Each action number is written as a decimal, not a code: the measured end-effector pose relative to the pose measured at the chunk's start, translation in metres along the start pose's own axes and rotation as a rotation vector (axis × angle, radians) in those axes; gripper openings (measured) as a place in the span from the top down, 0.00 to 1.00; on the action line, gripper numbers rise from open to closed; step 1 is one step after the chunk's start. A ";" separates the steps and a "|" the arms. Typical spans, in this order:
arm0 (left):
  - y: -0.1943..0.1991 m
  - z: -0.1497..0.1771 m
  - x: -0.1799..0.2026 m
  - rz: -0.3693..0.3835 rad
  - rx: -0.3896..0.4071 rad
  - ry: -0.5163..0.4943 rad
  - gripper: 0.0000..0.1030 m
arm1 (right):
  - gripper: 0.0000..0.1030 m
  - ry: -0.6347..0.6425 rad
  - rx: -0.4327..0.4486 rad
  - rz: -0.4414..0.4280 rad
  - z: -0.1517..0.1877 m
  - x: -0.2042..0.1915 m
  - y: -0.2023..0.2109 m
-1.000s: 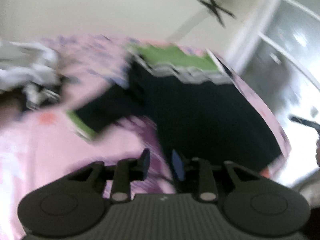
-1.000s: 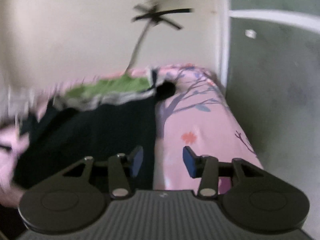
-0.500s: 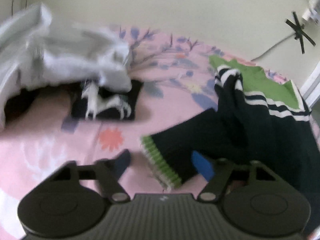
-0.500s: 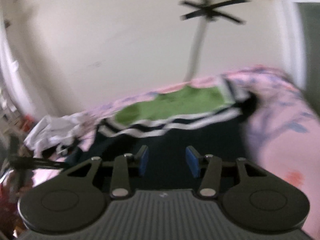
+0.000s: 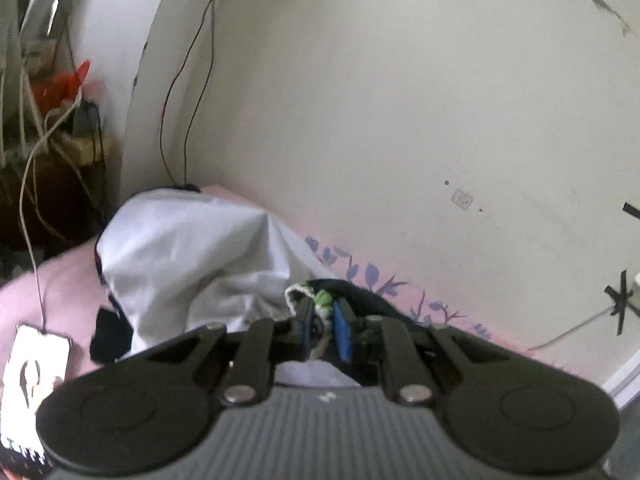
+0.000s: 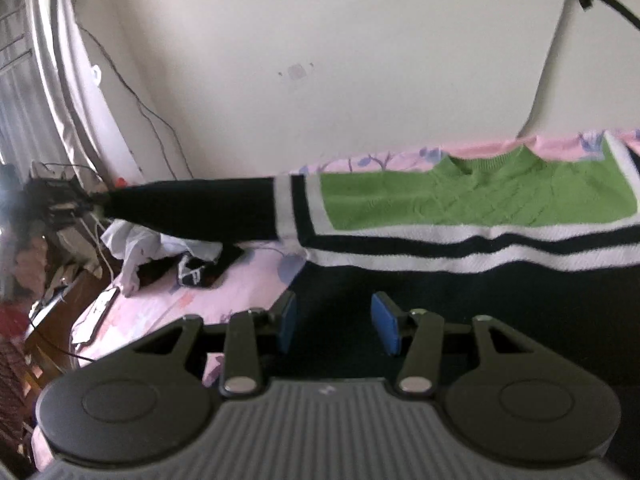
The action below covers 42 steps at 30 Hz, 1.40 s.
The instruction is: Fold small clothes
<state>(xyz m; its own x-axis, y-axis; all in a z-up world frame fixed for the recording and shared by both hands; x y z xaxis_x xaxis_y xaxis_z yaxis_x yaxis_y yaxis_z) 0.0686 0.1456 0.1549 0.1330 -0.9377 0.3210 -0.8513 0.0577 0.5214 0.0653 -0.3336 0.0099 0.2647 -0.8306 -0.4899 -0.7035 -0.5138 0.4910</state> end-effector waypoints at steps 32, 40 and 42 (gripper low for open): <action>-0.182 0.045 0.311 0.169 -0.254 -0.493 0.48 | 0.51 -0.311 0.081 -0.118 0.003 0.091 0.016; -0.233 0.090 0.207 0.144 -0.391 -0.213 0.47 | 0.40 -0.429 0.139 0.148 -0.071 0.168 0.018; -0.235 0.100 0.204 0.163 -0.404 -0.182 0.47 | 0.40 -0.468 0.083 0.210 -0.075 0.184 -0.002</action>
Point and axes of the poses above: each gripper's, at about its wrist camera, not at the fingertips, and y roughly against the way its jaws point, x to its right, z to its underside, the point moved 4 cm from there along -y, roughly the way its jaws point, and after that the axes turned 2 degrees about -y, right-handed, at the moved point
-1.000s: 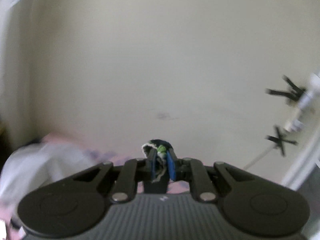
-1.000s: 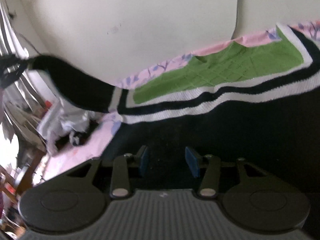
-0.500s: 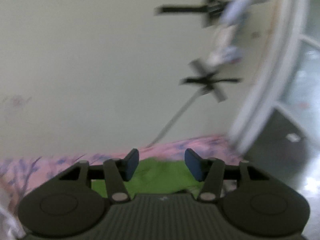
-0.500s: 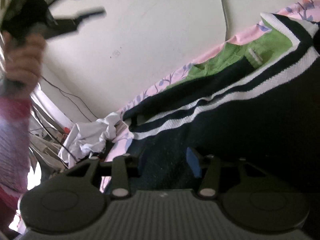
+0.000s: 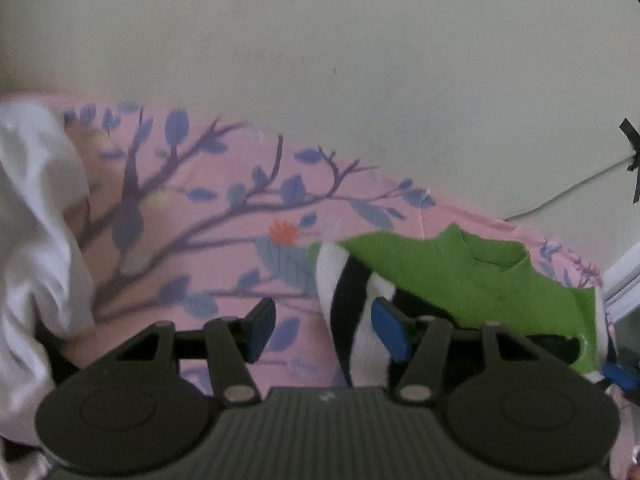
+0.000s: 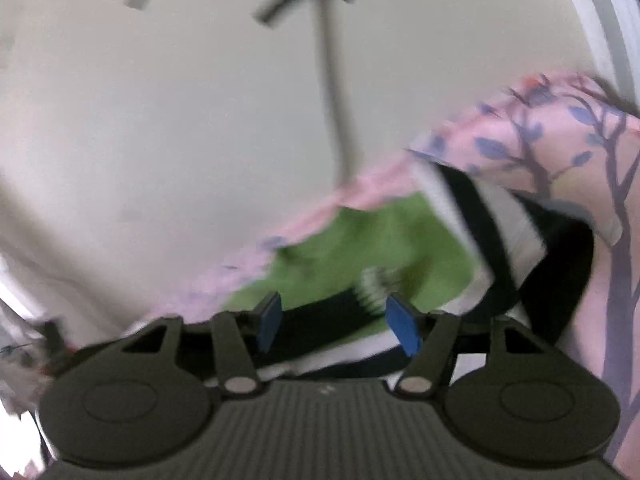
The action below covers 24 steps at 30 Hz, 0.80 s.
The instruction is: Fold small clothes
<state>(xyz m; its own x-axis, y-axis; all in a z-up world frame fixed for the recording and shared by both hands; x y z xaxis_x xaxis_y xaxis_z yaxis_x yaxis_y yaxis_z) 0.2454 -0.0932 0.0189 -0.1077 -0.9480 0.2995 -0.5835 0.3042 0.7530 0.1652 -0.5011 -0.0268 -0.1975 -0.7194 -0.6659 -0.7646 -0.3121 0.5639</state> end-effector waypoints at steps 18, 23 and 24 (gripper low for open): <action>-0.009 0.035 0.033 -0.054 0.062 -0.178 0.75 | 0.55 0.381 0.267 0.101 -0.006 0.015 0.034; 0.002 0.033 0.033 -0.048 0.109 -0.133 0.74 | 0.55 0.111 0.310 0.152 -0.003 0.088 0.079; 0.006 0.030 0.037 -0.039 0.127 -0.128 0.73 | 0.53 0.052 0.308 0.161 -0.005 0.100 0.084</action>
Point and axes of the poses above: each gripper's, at about its wrist camera, not at the fingertips, and y roughly against the way its jaws point, x to its right, z to its underside, the point moved 4 cm from there along -y, roughly the way its jaws point, and after that the axes turned 2 degrees about -y, right-handed, at the moved point
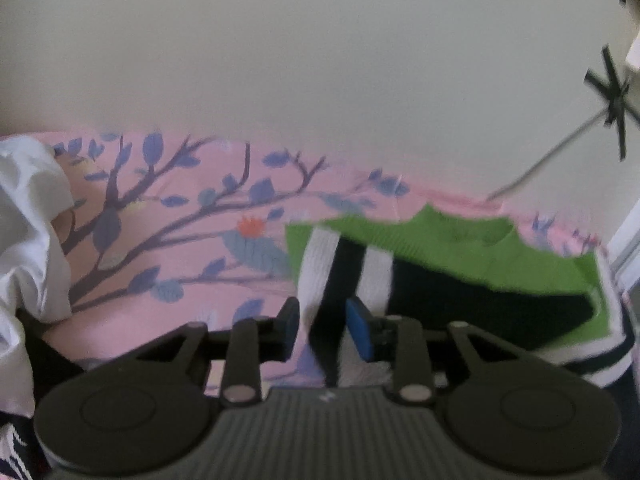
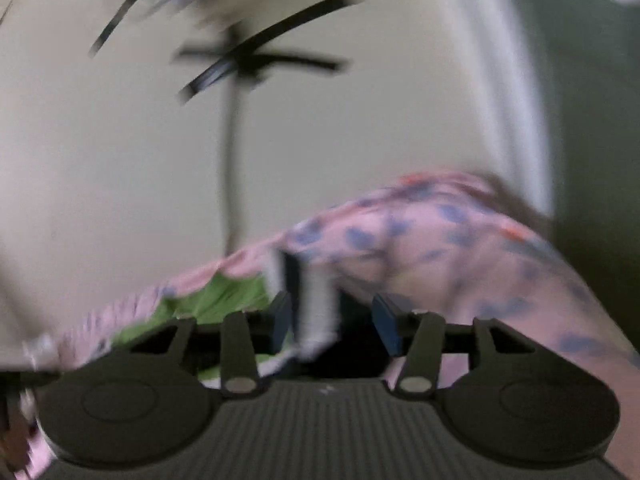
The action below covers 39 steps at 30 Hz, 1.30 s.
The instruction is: Fold small clothes
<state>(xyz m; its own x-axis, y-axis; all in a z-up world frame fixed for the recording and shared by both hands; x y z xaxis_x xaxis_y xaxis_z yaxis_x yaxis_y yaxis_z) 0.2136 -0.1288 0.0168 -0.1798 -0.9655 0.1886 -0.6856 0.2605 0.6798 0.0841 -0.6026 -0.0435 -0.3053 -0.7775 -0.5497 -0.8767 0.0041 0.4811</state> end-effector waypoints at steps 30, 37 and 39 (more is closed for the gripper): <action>-0.025 0.024 0.037 0.009 0.051 -0.145 0.65 | 0.85 0.148 0.341 0.107 -0.024 -0.106 -0.009; -0.024 0.023 0.036 0.019 0.052 -0.129 0.65 | 0.40 0.830 0.606 0.034 0.034 -0.229 0.027; -0.024 0.023 0.037 0.018 0.052 -0.128 0.65 | 0.40 0.854 0.574 0.069 0.033 -0.232 0.026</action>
Point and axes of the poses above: each gripper's, at about its wrist camera, not at the fingertips, and y roughly against the way its jaws point, x to its right, z to its underside, the point moved 4 cm from there along -y, roughly the way its jaws point, and after that the axes turned 2 degrees about -y, right-handed, at the moved point
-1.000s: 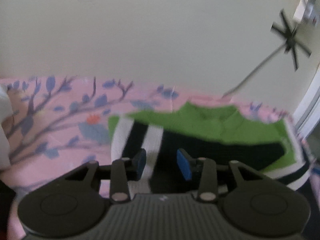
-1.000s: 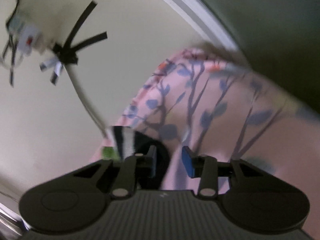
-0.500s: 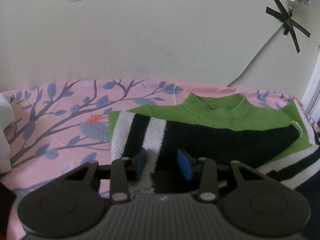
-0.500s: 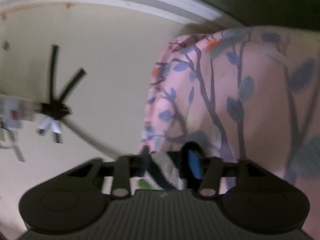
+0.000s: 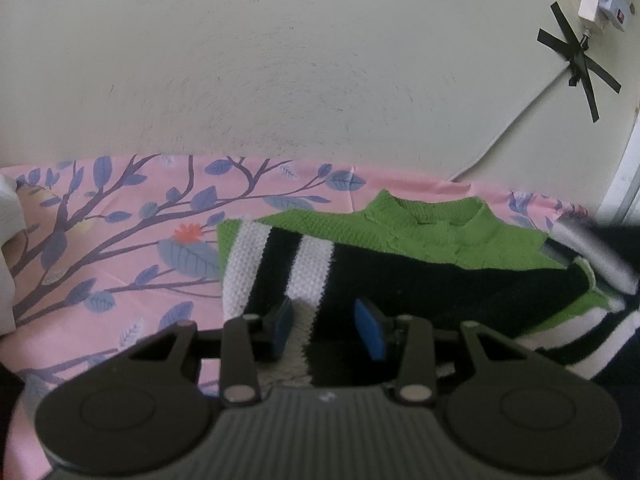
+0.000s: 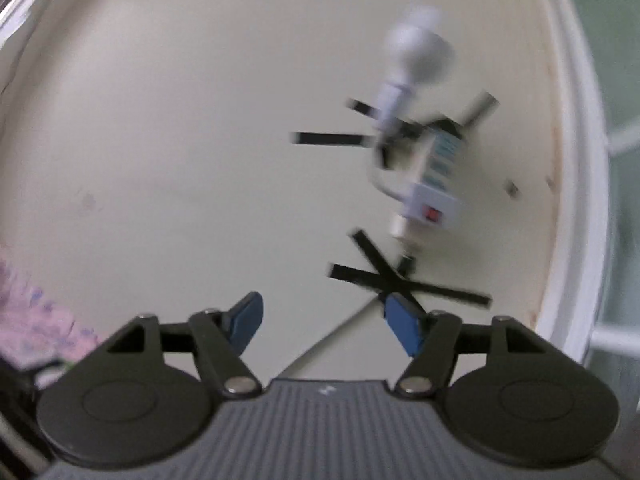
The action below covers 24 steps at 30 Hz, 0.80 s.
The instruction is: Fold small clothes
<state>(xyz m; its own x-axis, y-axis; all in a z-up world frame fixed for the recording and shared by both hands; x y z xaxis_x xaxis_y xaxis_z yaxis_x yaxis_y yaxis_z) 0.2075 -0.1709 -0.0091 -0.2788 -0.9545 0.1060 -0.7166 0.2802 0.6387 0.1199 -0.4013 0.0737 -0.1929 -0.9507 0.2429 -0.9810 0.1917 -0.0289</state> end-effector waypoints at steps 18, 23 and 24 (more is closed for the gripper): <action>0.000 0.000 -0.002 0.013 0.003 0.022 0.64 | 0.41 -1.241 -0.610 -0.007 0.160 0.154 0.018; 0.000 0.000 -0.001 0.012 0.003 0.020 0.63 | 0.20 -1.614 -0.597 -0.013 0.167 0.151 0.001; 0.000 0.000 -0.001 0.014 0.003 0.021 0.63 | 0.12 -1.692 -0.613 0.035 0.173 0.154 -0.006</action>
<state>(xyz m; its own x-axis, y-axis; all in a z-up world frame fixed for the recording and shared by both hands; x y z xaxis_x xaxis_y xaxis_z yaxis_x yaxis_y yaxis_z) 0.2078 -0.1695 -0.0094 -0.2749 -0.9526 0.1308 -0.7151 0.2934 0.6345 0.0923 -0.5914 -0.0568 -0.4052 -0.0617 -0.9122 -0.9062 -0.1048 0.4096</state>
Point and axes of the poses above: each gripper's, at about its wrist camera, not at the fingertips, and y roughly against the way its jaws point, x to its right, z to its underside, the point moved 4 cm from there along -y, roughly the way its jaws point, and after that the axes turned 2 degrees about -y, right-handed, at the moved point
